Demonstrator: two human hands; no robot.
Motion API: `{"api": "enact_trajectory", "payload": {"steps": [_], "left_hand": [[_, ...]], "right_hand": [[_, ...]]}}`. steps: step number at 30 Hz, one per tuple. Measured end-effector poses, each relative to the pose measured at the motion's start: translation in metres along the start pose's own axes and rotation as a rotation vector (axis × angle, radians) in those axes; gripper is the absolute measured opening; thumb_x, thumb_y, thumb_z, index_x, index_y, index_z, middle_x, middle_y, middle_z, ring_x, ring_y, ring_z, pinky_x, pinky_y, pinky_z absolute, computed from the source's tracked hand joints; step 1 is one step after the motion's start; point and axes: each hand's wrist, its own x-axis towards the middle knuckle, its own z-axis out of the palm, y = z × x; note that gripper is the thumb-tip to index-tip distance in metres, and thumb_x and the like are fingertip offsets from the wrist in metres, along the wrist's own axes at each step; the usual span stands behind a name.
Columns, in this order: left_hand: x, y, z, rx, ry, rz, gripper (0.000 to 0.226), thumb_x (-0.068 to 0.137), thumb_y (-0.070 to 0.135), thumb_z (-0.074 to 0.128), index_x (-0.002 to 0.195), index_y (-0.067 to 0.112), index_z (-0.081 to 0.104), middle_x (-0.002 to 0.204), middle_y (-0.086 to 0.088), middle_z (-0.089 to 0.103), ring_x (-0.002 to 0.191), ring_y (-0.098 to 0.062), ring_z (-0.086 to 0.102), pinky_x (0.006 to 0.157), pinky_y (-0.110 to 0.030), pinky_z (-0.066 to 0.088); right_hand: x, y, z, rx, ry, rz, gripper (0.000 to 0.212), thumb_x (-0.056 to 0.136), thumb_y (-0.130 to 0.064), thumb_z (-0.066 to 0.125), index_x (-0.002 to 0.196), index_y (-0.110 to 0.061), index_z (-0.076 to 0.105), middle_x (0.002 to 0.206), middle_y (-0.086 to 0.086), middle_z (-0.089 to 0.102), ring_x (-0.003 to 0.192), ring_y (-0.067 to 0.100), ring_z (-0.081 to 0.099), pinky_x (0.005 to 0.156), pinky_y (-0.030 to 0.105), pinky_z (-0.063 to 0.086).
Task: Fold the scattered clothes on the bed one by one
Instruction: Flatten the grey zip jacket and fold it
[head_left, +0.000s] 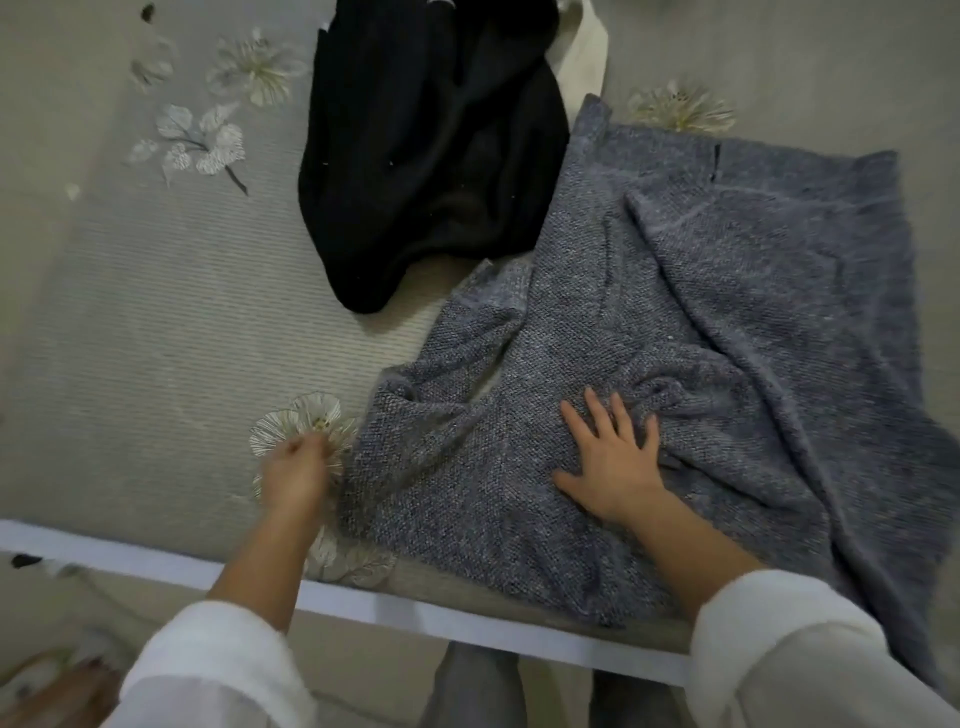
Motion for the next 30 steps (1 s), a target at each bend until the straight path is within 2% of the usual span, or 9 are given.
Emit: {"api": "enact_trajectory", "payload": {"steps": [4,8,10,15,20,22,24,27,30], "left_hand": [[-0.005,0.003,0.015,0.232,-0.366,-0.142,0.044,0.08,0.052,0.064,0.09,0.01,0.064,0.097,-0.011,0.067,0.095,-0.027,0.063,0.092,-0.041,0.051],[-0.033,0.026,0.027,0.241,-0.735,-0.293,0.042,0.079,0.045,0.069,0.098,0.008,0.068,0.086,-0.009,0.073,0.078,-0.023,0.068,0.067,-0.027,0.053],[-0.042,0.036,0.028,0.106,-0.71,-0.243,0.041,0.078,0.032,0.073,0.109,0.006,0.066,0.09,-0.011,0.074,0.081,-0.025,0.071,0.066,-0.028,0.053],[-0.069,0.081,0.013,-0.336,-0.247,0.171,0.026,0.079,0.022,0.075,0.104,0.015,0.07,0.092,-0.001,0.074,0.081,-0.013,0.071,0.066,-0.025,0.055],[-0.115,0.113,0.045,0.05,-0.075,0.751,0.026,0.081,0.045,0.069,0.093,0.023,0.062,0.101,0.002,0.066,0.095,-0.016,0.062,0.083,-0.032,0.049],[-0.129,0.112,0.082,0.223,-0.14,1.05,0.026,0.083,0.036,0.066,0.092,0.013,0.059,0.123,-0.015,0.056,0.119,-0.031,0.05,0.1,-0.038,0.04],[-0.141,0.097,0.125,0.443,-0.324,1.258,0.027,0.079,0.029,0.065,0.097,0.01,0.057,0.148,-0.022,0.034,0.141,-0.038,0.024,0.113,-0.047,0.025],[-0.159,0.057,0.164,0.903,-0.778,1.083,0.057,0.082,0.033,0.064,0.133,0.027,0.038,0.16,0.002,-0.012,0.145,-0.03,-0.016,0.116,-0.06,0.003],[-0.156,0.018,0.171,1.011,-0.786,0.944,0.087,0.087,0.033,0.062,0.149,0.038,0.001,0.158,0.004,-0.019,0.145,-0.028,-0.018,0.115,-0.055,-0.004]], "right_hand": [[0.005,0.011,-0.013,0.021,-0.072,-0.005,0.093,0.081,-0.071,0.052,0.15,-0.044,-0.004,0.159,-0.011,-0.017,0.147,0.021,-0.015,0.115,0.055,-0.002],[0.007,0.01,-0.029,0.106,-0.123,0.004,0.088,0.08,-0.067,0.057,0.15,-0.046,0.008,0.16,-0.013,-0.007,0.148,0.02,-0.006,0.114,0.055,0.005],[0.007,0.009,-0.029,0.136,-0.136,0.015,0.087,0.08,-0.066,0.057,0.15,-0.046,0.01,0.16,-0.013,-0.006,0.148,0.02,-0.006,0.114,0.055,0.004],[0.009,0.014,-0.037,0.255,-0.151,0.012,0.078,0.08,-0.065,0.058,0.147,-0.048,0.022,0.16,-0.015,0.002,0.147,0.018,-0.001,0.113,0.052,0.005],[0.001,0.027,-0.042,0.68,0.014,0.01,0.03,0.086,-0.05,0.063,0.114,-0.04,0.062,0.135,-0.012,0.053,0.129,0.019,0.044,0.11,0.044,0.03],[-0.007,0.036,-0.047,1.088,0.2,0.047,0.008,0.089,-0.029,0.065,0.096,-0.029,0.069,0.103,-0.009,0.068,0.101,0.015,0.062,0.088,0.02,0.047],[-0.012,0.053,-0.054,1.403,0.387,0.165,0.014,0.089,-0.014,0.061,0.085,-0.023,0.07,0.089,-0.005,0.07,0.086,0.011,0.063,0.073,0.02,0.047],[-0.015,0.081,-0.059,1.563,0.518,0.359,0.015,0.092,-0.008,0.055,0.086,-0.018,0.064,0.088,0.008,0.067,0.077,0.017,0.061,0.067,0.029,0.049],[-0.013,0.099,-0.062,1.323,0.549,0.343,0.008,0.09,-0.014,0.061,0.096,-0.018,0.06,0.104,0.014,0.065,0.085,0.022,0.06,0.074,0.039,0.051]]}}
